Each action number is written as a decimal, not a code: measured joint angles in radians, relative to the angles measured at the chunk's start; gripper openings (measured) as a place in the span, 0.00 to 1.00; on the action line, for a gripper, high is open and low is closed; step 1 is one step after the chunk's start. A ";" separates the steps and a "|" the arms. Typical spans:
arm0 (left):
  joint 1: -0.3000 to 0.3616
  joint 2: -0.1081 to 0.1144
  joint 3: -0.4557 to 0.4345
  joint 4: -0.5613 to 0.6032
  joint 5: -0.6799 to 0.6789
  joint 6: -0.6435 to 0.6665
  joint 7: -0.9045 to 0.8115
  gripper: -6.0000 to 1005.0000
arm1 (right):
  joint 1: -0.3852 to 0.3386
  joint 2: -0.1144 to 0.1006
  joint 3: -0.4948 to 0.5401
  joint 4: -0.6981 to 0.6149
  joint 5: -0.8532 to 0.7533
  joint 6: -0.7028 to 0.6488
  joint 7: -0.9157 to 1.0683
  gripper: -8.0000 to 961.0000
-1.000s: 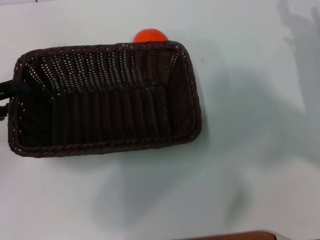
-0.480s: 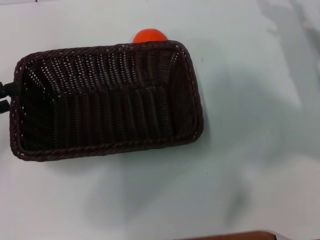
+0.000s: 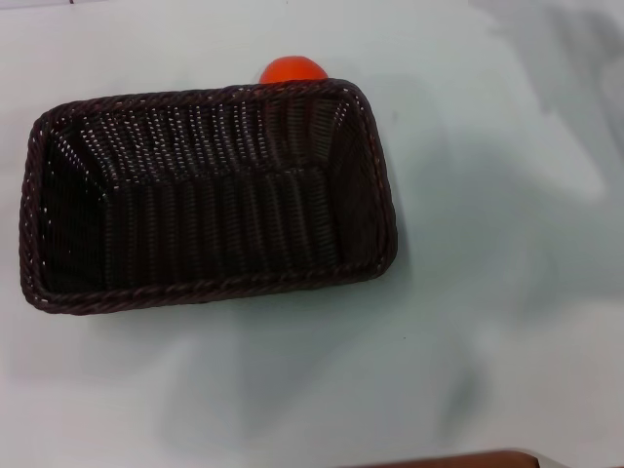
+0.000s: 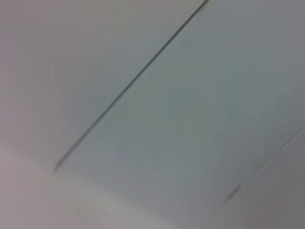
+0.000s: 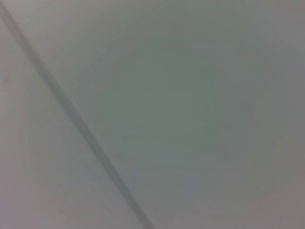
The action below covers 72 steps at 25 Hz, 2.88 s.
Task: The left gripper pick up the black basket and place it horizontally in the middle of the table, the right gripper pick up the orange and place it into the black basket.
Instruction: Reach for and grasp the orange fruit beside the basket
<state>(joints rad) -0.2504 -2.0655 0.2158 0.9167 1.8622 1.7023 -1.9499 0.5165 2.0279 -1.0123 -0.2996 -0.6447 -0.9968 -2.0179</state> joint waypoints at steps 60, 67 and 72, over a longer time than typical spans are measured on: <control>-0.028 -0.091 0.048 -0.118 -0.235 0.293 0.382 0.70 | 0.534 0.058 -0.111 -0.113 -1.675 0.199 1.382 0.86; -0.038 -0.092 0.057 -0.118 -0.235 0.281 0.382 0.70 | 0.538 0.067 -0.127 -0.101 -1.670 0.225 1.363 0.70; -0.043 -0.092 0.075 -0.121 -0.235 0.266 0.382 0.70 | 0.540 0.069 -0.128 -0.101 -1.668 0.227 1.359 0.58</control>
<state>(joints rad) -0.2938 -2.1579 0.2905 0.7957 1.6276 1.9686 -1.5676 1.0567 2.0970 -1.1398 -0.4004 -2.3124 -0.7701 -0.6591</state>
